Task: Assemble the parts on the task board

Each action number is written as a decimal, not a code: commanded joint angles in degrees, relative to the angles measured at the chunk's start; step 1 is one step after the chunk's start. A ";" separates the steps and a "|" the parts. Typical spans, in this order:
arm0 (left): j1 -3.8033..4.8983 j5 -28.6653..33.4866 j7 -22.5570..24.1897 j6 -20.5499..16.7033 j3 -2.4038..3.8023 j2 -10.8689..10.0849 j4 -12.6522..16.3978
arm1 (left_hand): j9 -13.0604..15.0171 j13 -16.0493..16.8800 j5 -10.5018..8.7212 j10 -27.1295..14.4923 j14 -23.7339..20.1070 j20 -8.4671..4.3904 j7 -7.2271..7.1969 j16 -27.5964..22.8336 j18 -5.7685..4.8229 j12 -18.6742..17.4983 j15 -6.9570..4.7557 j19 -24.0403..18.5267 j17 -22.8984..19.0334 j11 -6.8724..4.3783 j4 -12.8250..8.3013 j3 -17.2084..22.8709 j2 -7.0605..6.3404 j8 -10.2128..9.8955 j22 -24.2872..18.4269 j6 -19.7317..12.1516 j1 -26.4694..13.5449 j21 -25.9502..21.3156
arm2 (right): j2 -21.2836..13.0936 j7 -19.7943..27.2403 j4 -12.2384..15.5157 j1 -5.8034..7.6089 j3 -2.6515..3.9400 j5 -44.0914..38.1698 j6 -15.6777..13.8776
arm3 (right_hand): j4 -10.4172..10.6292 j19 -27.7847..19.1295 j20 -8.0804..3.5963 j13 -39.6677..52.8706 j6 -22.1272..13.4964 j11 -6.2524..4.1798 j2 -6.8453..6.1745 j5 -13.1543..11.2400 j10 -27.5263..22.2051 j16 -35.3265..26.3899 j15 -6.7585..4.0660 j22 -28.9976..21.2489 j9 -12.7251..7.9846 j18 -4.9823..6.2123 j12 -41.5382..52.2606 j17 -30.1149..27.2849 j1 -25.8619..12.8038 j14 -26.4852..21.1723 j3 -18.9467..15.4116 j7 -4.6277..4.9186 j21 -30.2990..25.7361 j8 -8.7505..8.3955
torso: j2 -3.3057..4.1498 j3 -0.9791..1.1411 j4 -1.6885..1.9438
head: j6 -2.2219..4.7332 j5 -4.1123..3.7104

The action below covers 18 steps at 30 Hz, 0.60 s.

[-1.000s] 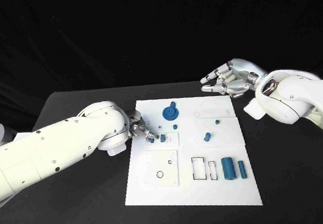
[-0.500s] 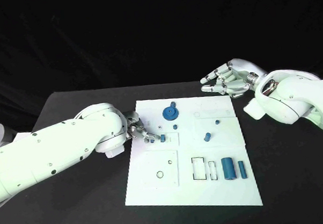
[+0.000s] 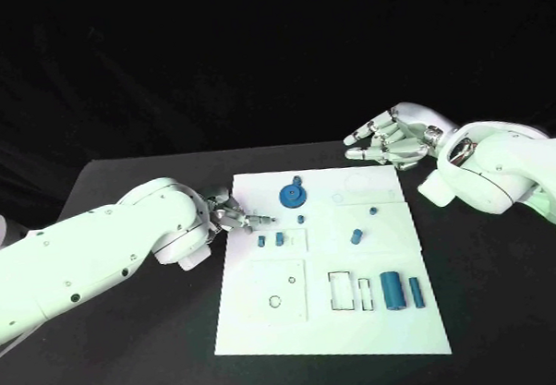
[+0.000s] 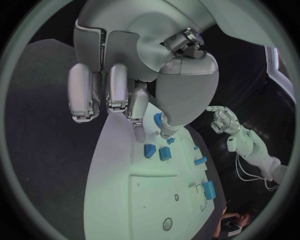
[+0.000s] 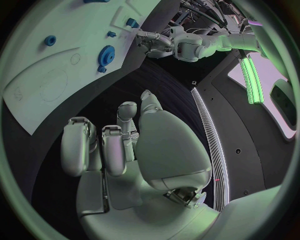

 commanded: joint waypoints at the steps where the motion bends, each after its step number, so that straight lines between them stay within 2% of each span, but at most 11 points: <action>1: 0.23 8.83 7.83 -7.94 0.23 -0.80 0.46 | -0.35 -3.82 0.21 -2.53 5.84 0.22 0.62 0.18 1.76 -3.98 0.47 0.86 15.08 0.49 0.01 -1.19 -0.31 -0.61 4.37 -1.50 -1.00 -3.82 | 0.03 0.52 0.01 -0.05 0.00 -0.23 0.77 | -0.23 -0.31 -0.02 0.00 0.30 0.09 0.46 0.21 -0.32 -0.22 -0.04 -0.04 0.08 0.38 0.19 8.55 0.24 4.27 -0.18 -0.08 -0.30 0.31 | 0.01 0.03 0.01 | 0.06 -0.11; 5: 0.43 9.94 11.48 -9.40 0.40 -1.83 0.79 | -1.18 -12.28 0.34 -8.44 5.21 1.01 1.92 -1.06 3.56 -12.54 1.36 -2.40 13.31 1.66 0.00 -4.24 -0.70 -1.39 -2.69 -4.68 -1.15 -12.07 | -0.06 0.49 0.03 -0.06 0.00 -0.20 0.76 | -0.23 -0.31 -0.02 0.00 0.30 0.09 0.46 0.21 -0.32 -0.22 -0.04 -0.04 0.08 0.38 0.19 8.55 0.24 4.27 -0.18 -0.08 -0.30 0.31 | 0.06 0.00 -0.02 | 0.09 -0.15; 7: 0.48 8.43 14.56 -9.98 0.43 -1.87 0.76 | -2.05 -21.46 0.19 -16.25 1.61 2.02 3.35 -7.97 5.83 -22.15 2.54 -7.57 4.63 2.97 0.04 -4.96 -0.21 -2.25 -12.71 -7.86 0.61 -24.16 | -0.13 0.48 0.05 -0.06 0.00 -0.19 0.72 | -0.23 -0.31 -0.02 0.00 0.30 0.09 0.46 0.21 -0.32 -0.22 -0.04 -0.04 0.08 0.38 0.19 8.55 0.24 4.27 -0.18 -0.08 -0.30 0.31 | 0.04 0.02 0.01 | 0.17 -0.32; 8: 0.49 7.22 16.63 -10.22 0.43 -1.73 0.66 | -2.55 -22.69 0.03 -18.54 -0.69 2.52 3.97 -12.17 7.06 -23.65 3.31 -10.63 -0.02 4.09 0.24 -5.03 0.23 -2.63 -18.42 -9.44 2.11 -31.25 | -0.15 0.49 0.06 -0.06 0.00 -0.19 0.70 | -0.23 -0.31 -0.02 0.00 0.30 0.09 0.46 0.21 -0.32 -0.22 -0.04 -0.04 0.08 0.38 0.19 8.55 0.24 4.27 -0.18 -0.08 -0.30 0.31 | 0.04 0.01 0.03 | 0.18 -0.34; 9: 0.50 5.97 18.59 -10.32 0.39 -1.55 0.53 | -2.85 -23.15 0.08 -19.52 -2.25 2.89 4.66 -14.93 7.74 -24.22 3.59 -12.53 -3.05 4.19 -0.64 -4.70 0.60 -2.91 -22.00 -10.32 3.60 -35.67 | -0.17 0.49 0.06 -0.06 0.00 -0.18 0.70 | -0.23 -0.31 -0.02 0.00 0.30 0.09 0.46 0.21 -0.32 -0.22 -0.04 -0.04 0.08 0.38 0.19 8.55 0.24 4.27 -0.18 -0.08 -0.30 0.31 | 0.02 0.02 0.08 | 0.18 -0.35; 10: 0.50 4.47 20.55 -10.46 0.30 -1.31 0.41 | -3.47 -24.15 0.02 -22.14 -5.70 3.43 5.45 -20.27 8.43 -25.83 4.38 -15.42 -8.57 5.02 -2.30 -3.30 1.32 -3.66 -26.32 -12.07 8.28 -41.33 | -0.17 0.50 0.06 -0.06 0.00 -0.17 0.69 | -0.23 -0.31 -0.02 0.00 0.30 0.09 0.46 0.21 -0.32 -0.22 -0.04 -0.04 0.08 0.38 0.19 8.55 0.24 4.27 -0.18 -0.08 -0.30 0.31 | 0.02 0.01 0.08 | 0.20 -0.34; 12: 0.46 0.34 25.83 -10.63 -0.06 -0.46 0.04 | -5.09 -27.37 -0.39 -26.57 -12.32 4.63 6.66 -29.77 8.48 -29.90 5.71 -18.13 -17.79 6.82 -4.43 -0.71 2.65 -4.88 -29.44 -13.74 15.95 -46.09 | -0.15 0.51 0.04 -0.06 0.00 -0.15 0.69 | -0.23 -0.31 -0.02 0.00 0.30 0.09 0.46 0.21 -0.32 -0.22 -0.04 -0.04 0.08 0.38 0.19 8.55 0.24 4.27 -0.18 -0.08 -0.30 0.31 | 0.02 -0.03 0.05 | 0.31 -0.42; 14: 0.31 -4.46 30.42 -10.99 -0.44 0.60 -0.33 | -6.93 -30.79 0.04 -29.71 -19.14 5.18 7.46 -38.98 8.62 -34.13 6.26 -19.94 -26.54 7.23 -7.57 2.54 3.05 -6.79 -31.19 -14.94 23.61 -48.83 | -0.06 0.54 -0.01 -0.07 0.00 -0.12 0.70 | -0.23 -0.31 -0.02 0.00 0.30 0.09 0.46 0.21 -0.32 -0.22 -0.04 -0.04 0.08 0.38 0.19 8.55 0.24 4.27 -0.18 -0.08 -0.30 0.31 | 0.06 -0.09 0.00 | 0.46 -0.63; 15: 0.22 -6.98 32.33 -11.37 -0.62 1.20 -0.55 | -9.13 -34.63 -0.30 -29.02 -20.99 5.92 7.75 -41.41 8.39 -37.49 6.54 -20.87 -28.44 7.45 -8.27 4.90 2.96 -8.75 -32.46 -14.52 26.69 -50.71 | 0.01 0.56 -0.05 -0.08 0.00 -0.10 0.71 | -0.23 -0.31 -0.02 0.00 0.30 0.09 0.46 0.21 -0.32 -0.22 -0.04 -0.04 0.08 0.38 0.19 8.55 0.24 4.27 -0.18 -0.08 -0.30 0.31 | 0.07 -0.13 -0.02 | 0.56 -0.74; 16: 0.14 -9.32 33.90 -11.79 -0.80 1.80 -0.81 | -12.68 -40.44 -0.42 -26.88 -20.29 5.62 8.22 -42.75 9.24 -42.10 6.36 -19.92 -30.37 7.67 -8.30 6.71 0.42 -11.79 -33.33 -12.69 27.98 -51.54 | 0.07 0.58 -0.08 -0.09 0.00 -0.09 0.74 | -0.23 -0.31 -0.02 0.00 0.30 0.09 0.46 0.21 -0.32 -0.22 -0.04 -0.04 0.08 0.38 0.19 8.55 0.24 4.27 -0.18 -0.08 -0.30 0.31 | 0.08 -0.15 -0.07 | 0.58 -0.79; 18: -0.01 -13.39 35.97 -12.09 -1.09 3.01 -1.44 | -15.80 -45.41 -2.43 -24.77 -19.87 5.65 7.56 -43.98 8.60 -45.82 6.32 -19.63 -32.15 7.14 -9.19 9.84 0.06 -14.48 -33.68 -10.15 30.47 -51.99 | 0.19 0.60 -0.14 -0.14 -0.01 -0.05 0.78 | -0.23 -0.31 -0.02 0.00 0.30 0.09 0.46 0.21 -0.32 -0.22 -0.04 -0.04 0.08 0.38 0.19 8.55 0.24 4.27 -0.18 -0.08 -0.30 0.31 | 0.08 -0.16 -0.09 | 0.66 -0.88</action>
